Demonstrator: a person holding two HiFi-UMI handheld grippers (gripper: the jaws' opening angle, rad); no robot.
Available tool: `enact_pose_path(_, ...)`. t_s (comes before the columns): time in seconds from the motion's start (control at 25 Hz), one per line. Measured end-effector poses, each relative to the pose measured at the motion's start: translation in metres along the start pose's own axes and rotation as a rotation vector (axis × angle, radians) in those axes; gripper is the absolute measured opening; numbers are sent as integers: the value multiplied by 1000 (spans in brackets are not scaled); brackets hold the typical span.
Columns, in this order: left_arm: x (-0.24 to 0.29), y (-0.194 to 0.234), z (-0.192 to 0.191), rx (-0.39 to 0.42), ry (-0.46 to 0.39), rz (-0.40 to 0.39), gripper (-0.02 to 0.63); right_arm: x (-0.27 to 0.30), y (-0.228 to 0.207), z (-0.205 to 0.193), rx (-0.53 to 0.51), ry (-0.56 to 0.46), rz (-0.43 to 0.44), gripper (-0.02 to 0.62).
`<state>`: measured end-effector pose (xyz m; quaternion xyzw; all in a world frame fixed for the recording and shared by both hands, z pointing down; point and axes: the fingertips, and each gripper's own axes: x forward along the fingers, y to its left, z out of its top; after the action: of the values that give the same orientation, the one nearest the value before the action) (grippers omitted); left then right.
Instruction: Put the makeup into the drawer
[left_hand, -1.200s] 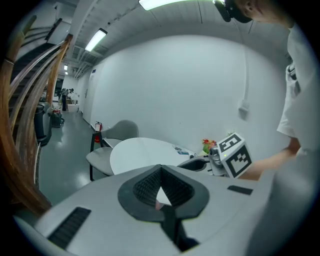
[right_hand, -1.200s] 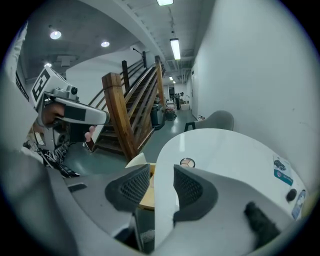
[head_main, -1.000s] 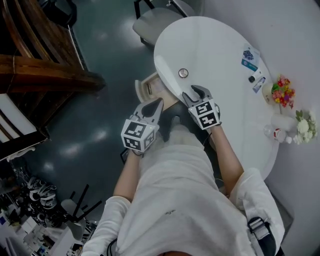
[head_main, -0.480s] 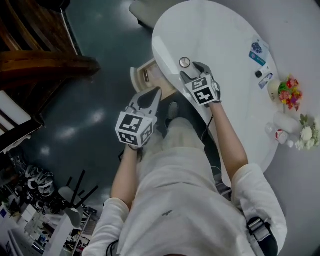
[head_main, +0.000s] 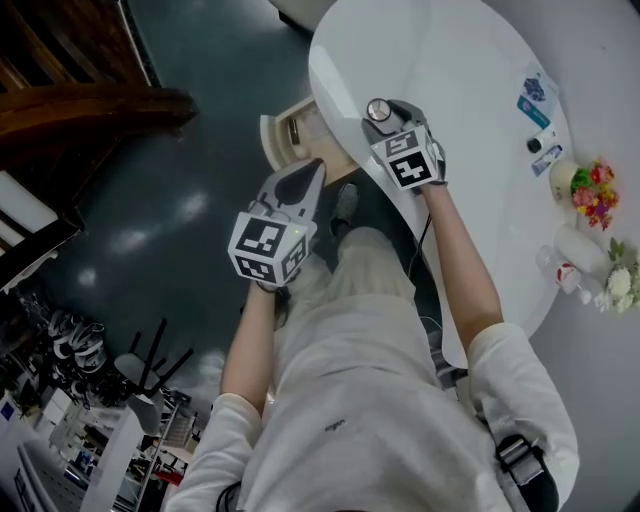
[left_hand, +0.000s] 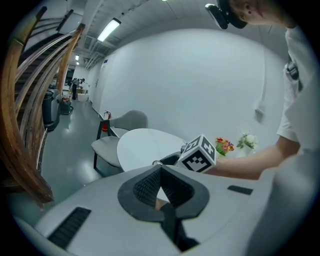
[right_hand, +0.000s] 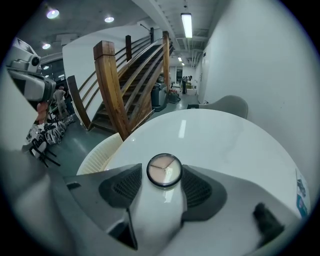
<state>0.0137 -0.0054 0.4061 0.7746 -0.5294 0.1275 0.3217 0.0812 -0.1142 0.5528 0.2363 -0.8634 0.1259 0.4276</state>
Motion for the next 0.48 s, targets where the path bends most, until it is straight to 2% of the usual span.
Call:
enact_pose_path(0.2,2,4,-2,-2,6,2,8,3,1,-3,18,8,17,250)
enact_pose_path(0.32,2,3,-2,-4,4,6,8,2,-1,-2,26,0,16,216)
enact_pose_path(0.48,-2,2,-2,0,3,7,8,1,-1,1,34,-5,8,213)
